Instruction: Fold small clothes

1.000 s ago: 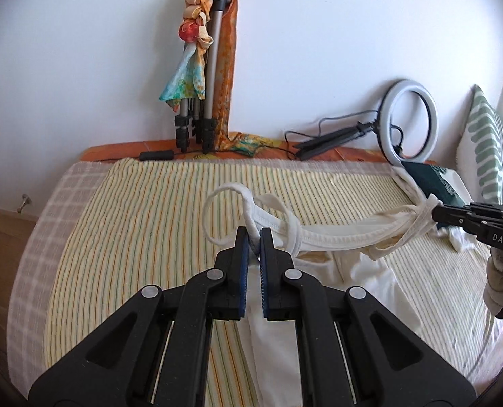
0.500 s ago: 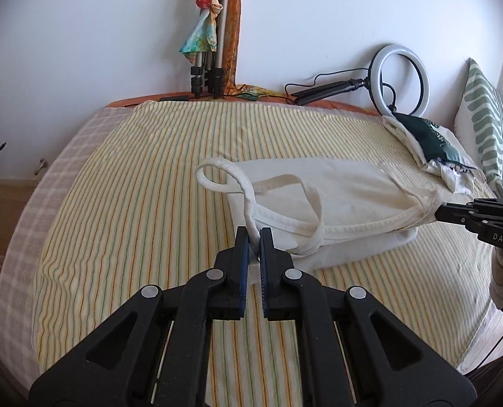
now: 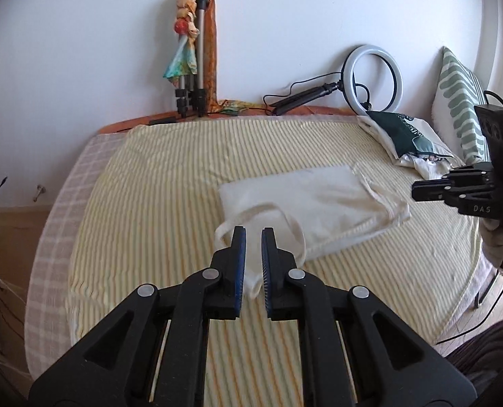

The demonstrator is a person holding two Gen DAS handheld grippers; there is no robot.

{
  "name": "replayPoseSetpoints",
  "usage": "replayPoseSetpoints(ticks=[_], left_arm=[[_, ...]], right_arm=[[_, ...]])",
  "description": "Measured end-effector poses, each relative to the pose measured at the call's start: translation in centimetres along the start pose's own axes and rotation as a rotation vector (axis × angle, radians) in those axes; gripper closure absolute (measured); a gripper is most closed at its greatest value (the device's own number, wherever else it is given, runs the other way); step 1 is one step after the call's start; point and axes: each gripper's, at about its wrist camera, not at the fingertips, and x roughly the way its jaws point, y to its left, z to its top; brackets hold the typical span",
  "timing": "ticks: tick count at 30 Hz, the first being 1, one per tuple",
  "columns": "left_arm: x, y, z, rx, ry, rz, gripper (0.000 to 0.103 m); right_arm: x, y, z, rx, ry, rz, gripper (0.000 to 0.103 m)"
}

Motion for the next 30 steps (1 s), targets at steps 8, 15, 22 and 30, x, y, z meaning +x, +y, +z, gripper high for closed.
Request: replayPoseSetpoints(ticks=[8, 15, 22, 30], left_arm=[[7.3, -2.6, 2.7, 0.093, 0.117, -0.020, 0.096], [7.7, -2.0, -2.5, 0.177, 0.227, -0.024, 0.096], [3.8, 0.1, -5.9, 0.159, 0.227, -0.014, 0.096], [1.8, 0.9, -1.0, 0.063, 0.087, -0.019, 0.096]], right_arm=[[6.9, -1.5, 2.0, 0.057, 0.148, -0.034, 0.098], [5.7, -0.3, -2.1, -0.001, 0.206, 0.023, 0.096], [2.4, -0.4, -4.9, -0.070, 0.224, -0.031, 0.094], [0.1, -3.2, 0.7, 0.071, 0.005, 0.054, 0.093]])
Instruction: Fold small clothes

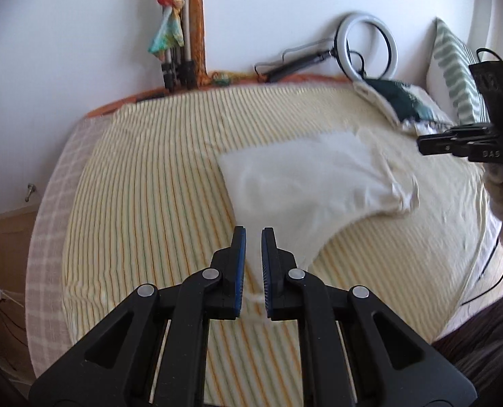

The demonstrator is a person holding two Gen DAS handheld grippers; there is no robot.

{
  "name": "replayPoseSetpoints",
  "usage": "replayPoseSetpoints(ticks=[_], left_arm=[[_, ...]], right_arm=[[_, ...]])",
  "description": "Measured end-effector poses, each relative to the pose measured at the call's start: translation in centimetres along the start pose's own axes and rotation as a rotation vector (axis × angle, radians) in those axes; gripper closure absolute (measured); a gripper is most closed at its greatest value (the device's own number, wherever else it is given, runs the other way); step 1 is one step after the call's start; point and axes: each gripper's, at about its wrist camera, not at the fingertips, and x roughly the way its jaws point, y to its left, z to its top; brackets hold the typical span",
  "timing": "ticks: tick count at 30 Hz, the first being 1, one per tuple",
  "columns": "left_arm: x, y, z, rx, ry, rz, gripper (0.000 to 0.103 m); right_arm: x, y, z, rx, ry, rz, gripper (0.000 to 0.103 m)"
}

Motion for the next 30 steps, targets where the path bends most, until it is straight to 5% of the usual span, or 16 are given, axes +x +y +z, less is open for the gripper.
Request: replayPoseSetpoints(ticks=[3, 4, 5, 6, 9, 12, 15, 19, 26, 30], left_arm=[[1.7, -0.7, 1.3, -0.015, -0.009, -0.014, 0.096], [2.7, -1.1, 1.4, -0.008, -0.006, -0.011, 0.096], [3.4, -1.4, 1.5, -0.001, -0.002, 0.001, 0.096], [4.1, -1.4, 1.5, 0.000, 0.003, 0.007, 0.096], [6.0, 0.7, 1.8, -0.101, 0.019, -0.030, 0.096], [7.9, 4.7, 2.2, -0.297, 0.053, -0.110, 0.072], [9.6, 8.0, 2.8, -0.456, 0.083, -0.219, 0.071], [12.1, 9.6, 3.4, -0.582, 0.124, -0.390, 0.071], [13.7, 9.7, 4.5, -0.670, 0.100, -0.506, 0.073], [14.9, 9.3, 4.6, -0.675, 0.116, -0.471, 0.076]], right_arm=[[1.9, -0.5, 1.9, 0.020, -0.019, -0.012, 0.085], [3.0, -1.2, 2.5, 0.027, -0.012, -0.023, 0.076], [4.2, -2.0, 2.9, 0.042, -0.004, -0.046, 0.052], [5.2, -2.7, 2.9, 0.081, -0.001, -0.072, 0.044], [7.0, -5.8, 2.7, 0.229, 0.014, -0.001, 0.044], [8.1, -8.1, 2.0, 0.344, 0.003, 0.084, 0.047], [8.8, -9.0, 1.8, 0.385, 0.006, 0.144, 0.065], [9.3, -9.0, 1.8, 0.413, 0.014, 0.199, 0.076], [9.8, -9.3, 2.1, 0.446, 0.013, 0.254, 0.085], [10.6, -9.8, 2.0, 0.478, 0.029, 0.286, 0.081]])
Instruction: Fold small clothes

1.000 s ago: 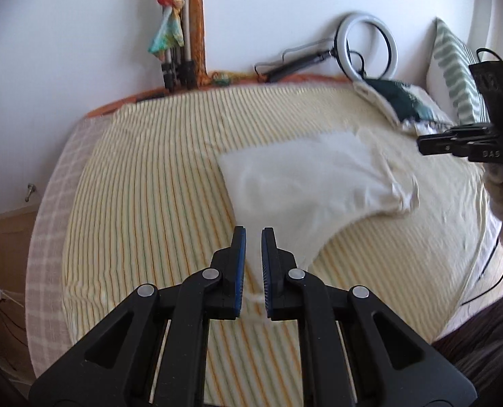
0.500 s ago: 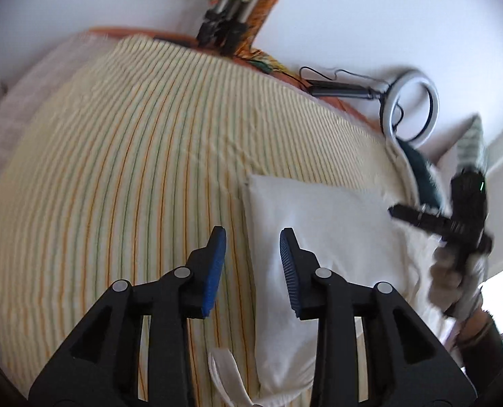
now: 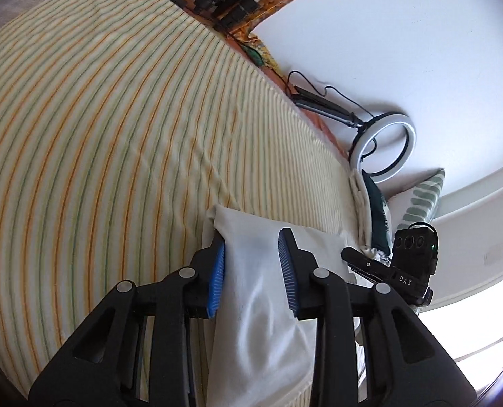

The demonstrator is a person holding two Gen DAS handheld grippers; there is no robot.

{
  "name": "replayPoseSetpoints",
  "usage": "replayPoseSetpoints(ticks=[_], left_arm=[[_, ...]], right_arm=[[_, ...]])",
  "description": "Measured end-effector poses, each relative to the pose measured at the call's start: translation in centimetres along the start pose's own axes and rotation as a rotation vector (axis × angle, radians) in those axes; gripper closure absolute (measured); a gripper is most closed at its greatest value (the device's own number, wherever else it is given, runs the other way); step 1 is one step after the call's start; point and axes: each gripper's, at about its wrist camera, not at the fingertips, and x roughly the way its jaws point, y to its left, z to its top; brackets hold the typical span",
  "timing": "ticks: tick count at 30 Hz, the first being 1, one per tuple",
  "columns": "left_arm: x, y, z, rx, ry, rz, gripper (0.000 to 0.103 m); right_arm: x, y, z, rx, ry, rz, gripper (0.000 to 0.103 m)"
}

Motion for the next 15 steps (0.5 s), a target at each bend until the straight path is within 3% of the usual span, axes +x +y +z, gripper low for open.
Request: replayPoseSetpoints(ticks=[1, 2, 4, 5, 9, 15], left_arm=[[0.2, 0.0, 0.0, -0.006, -0.008, 0.008, 0.081], [0.2, 0.0, -0.1, -0.011, -0.023, 0.017, 0.093], [-0.2, -0.2, -0.4, 0.002, -0.049, 0.039, 0.100], [-0.6, -0.4, -0.6, 0.021, -0.076, 0.053, 0.100], [-1.5, -1.5, -1.2, 0.092, -0.162, 0.097, 0.101], [-2.6, -0.7, -0.9, 0.083, -0.218, 0.197, 0.101]], right_arm=[[0.4, -0.1, 0.2, 0.013, 0.000, 0.002, 0.081], [0.5, -0.1, 0.2, 0.021, -0.009, 0.006, 0.082], [0.4, 0.1, 0.2, 0.029, -0.037, 0.001, 0.095], [0.2, 0.3, 0.2, 0.023, -0.056, -0.003, 0.100], [-0.4, 1.7, -0.2, -0.067, -0.116, -0.084, 0.101], [0.0, 1.6, -0.1, -0.045, -0.108, -0.188, 0.101]])
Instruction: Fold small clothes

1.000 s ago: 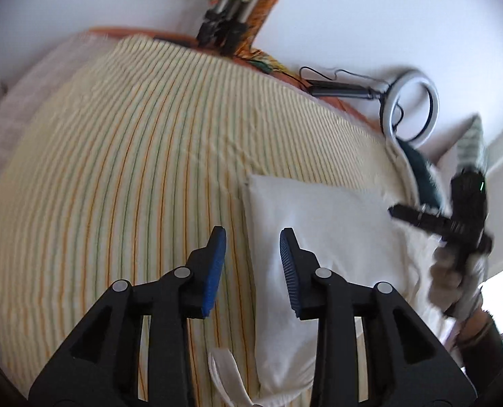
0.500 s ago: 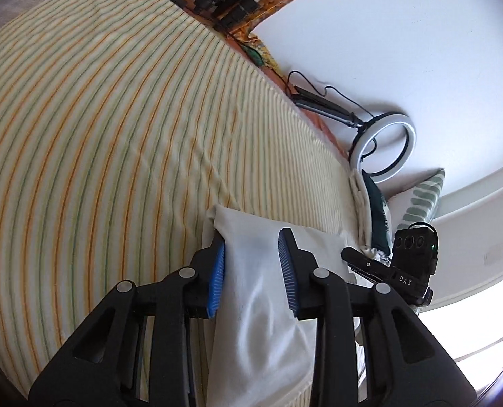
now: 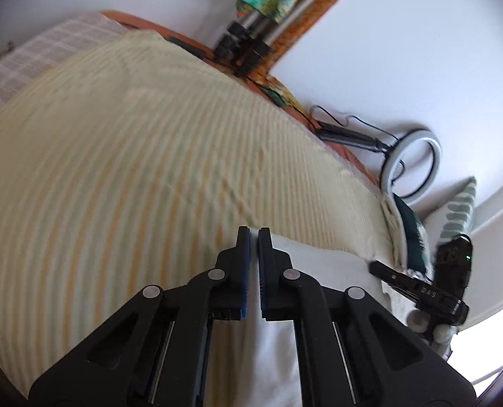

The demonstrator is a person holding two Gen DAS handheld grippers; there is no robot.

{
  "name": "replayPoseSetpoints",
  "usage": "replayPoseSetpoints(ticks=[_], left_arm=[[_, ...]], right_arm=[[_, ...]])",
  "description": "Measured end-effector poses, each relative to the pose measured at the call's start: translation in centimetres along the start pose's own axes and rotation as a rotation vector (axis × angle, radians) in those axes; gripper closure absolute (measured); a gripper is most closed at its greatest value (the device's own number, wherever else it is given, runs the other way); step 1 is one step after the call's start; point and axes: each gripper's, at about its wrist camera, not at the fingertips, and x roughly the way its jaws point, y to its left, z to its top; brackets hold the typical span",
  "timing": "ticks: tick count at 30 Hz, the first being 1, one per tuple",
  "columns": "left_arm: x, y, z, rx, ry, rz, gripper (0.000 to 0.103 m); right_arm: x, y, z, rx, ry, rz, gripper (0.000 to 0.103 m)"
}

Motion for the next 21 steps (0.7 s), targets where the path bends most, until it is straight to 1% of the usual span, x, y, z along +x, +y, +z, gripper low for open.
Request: replayPoseSetpoints(ticks=[2, 3, 7, 8, 10, 13, 15, 17, 19, 21], left_arm=[[-1.1, 0.7, 0.2, 0.011, -0.019, 0.036, 0.100], [-1.8, 0.9, 0.3, 0.020, -0.024, 0.044, 0.101], [-4.0, 0.3, -0.6, 0.102, -0.022, 0.064, 0.100], [-4.5, -0.2, -1.0, 0.135, -0.016, 0.075, 0.101], [-5.0, -1.2, -2.0, 0.183, -0.002, 0.071, 0.100], [-4.9, -2.9, -3.7, 0.253, 0.043, 0.077, 0.100], [-4.6, -3.8, -4.6, 0.292, 0.070, 0.085, 0.100], [-4.4, -4.4, -5.4, 0.322, 0.090, 0.086, 0.100], [-4.2, -5.0, -6.5, 0.370, 0.112, 0.104, 0.100], [-4.1, -5.2, -7.8, 0.419, 0.137, 0.128, 0.100]], right_arm=[[-0.9, 0.2, 0.1, -0.049, -0.021, -0.126, 0.100], [-1.3, 0.3, 0.1, -0.064, -0.024, -0.144, 0.097], [-3.5, 0.9, -0.3, -0.139, 0.002, -0.058, 0.096], [-3.8, 1.2, -0.5, -0.174, 0.028, -0.040, 0.096], [-4.2, 2.2, -1.2, -0.245, 0.082, -0.038, 0.096], [-4.7, 3.4, -2.7, -0.340, 0.146, -0.044, 0.096], [-4.9, 4.2, -4.1, -0.397, 0.196, -0.042, 0.096], [-5.0, 4.9, -5.9, -0.459, 0.250, -0.073, 0.096], [-5.3, 5.2, -7.8, -0.513, 0.295, -0.099, 0.096], [-5.6, 5.4, -9.5, -0.549, 0.329, -0.104, 0.096]])
